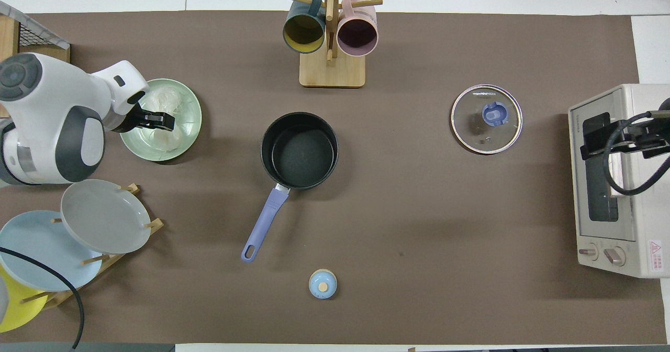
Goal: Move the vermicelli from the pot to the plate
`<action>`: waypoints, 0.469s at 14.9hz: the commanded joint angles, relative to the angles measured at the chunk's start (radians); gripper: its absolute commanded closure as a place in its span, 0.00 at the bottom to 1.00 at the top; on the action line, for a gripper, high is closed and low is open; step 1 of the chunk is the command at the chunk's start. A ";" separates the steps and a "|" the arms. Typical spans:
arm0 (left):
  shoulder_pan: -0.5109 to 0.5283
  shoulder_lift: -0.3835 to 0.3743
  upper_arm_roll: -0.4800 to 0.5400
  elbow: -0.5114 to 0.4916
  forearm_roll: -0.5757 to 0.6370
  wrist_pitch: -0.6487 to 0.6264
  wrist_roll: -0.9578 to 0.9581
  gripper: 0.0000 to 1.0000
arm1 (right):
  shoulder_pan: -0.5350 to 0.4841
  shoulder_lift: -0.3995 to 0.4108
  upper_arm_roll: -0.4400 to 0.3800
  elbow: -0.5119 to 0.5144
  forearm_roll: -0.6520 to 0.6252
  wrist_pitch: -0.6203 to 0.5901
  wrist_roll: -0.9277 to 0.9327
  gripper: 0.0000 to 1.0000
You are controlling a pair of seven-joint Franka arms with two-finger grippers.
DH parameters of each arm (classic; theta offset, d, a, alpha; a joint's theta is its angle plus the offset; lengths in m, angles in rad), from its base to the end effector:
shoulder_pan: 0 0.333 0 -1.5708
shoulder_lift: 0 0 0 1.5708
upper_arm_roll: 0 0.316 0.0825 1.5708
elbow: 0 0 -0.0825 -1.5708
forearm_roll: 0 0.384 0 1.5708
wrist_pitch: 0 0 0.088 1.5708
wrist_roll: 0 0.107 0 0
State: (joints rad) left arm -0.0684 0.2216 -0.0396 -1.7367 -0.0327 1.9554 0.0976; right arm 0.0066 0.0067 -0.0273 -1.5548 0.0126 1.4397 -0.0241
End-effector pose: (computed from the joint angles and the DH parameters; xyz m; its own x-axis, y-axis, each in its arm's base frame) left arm 0.6206 -0.0679 0.4473 0.9816 -0.1911 0.0008 -0.1910 -0.9808 0.0391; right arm 0.5421 -0.0097 0.6176 0.9926 0.0052 -0.1212 0.0033 -0.9999 -0.0153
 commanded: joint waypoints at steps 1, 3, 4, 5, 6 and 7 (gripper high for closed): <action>0.009 -0.050 -0.002 0.089 -0.009 -0.163 -0.007 0.00 | 0.000 0.003 0.007 0.004 -0.017 0.008 0.007 0.00; 0.010 -0.109 -0.002 0.097 -0.009 -0.199 -0.070 0.00 | 0.000 0.001 0.009 0.004 -0.020 0.005 0.009 0.00; 0.012 -0.138 0.000 0.095 -0.009 -0.213 -0.106 0.00 | 0.000 0.001 0.009 0.004 -0.020 0.005 0.009 0.00; 0.013 -0.162 0.001 0.097 -0.004 -0.236 -0.124 0.00 | 0.000 0.001 0.009 0.004 -0.019 0.007 0.009 0.00; 0.016 -0.188 0.003 0.095 -0.001 -0.256 -0.128 0.00 | 0.000 0.001 0.010 0.004 -0.020 0.008 0.009 0.00; 0.022 -0.209 0.009 0.095 -0.001 -0.271 -0.130 0.00 | 0.000 0.003 0.018 0.004 -0.022 0.008 0.009 0.00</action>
State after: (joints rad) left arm -0.0615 0.0641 -0.0363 -1.6296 -0.0327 1.7260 -0.0107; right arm 0.0066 0.0071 -0.0236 -1.5548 0.0120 1.4398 -0.0241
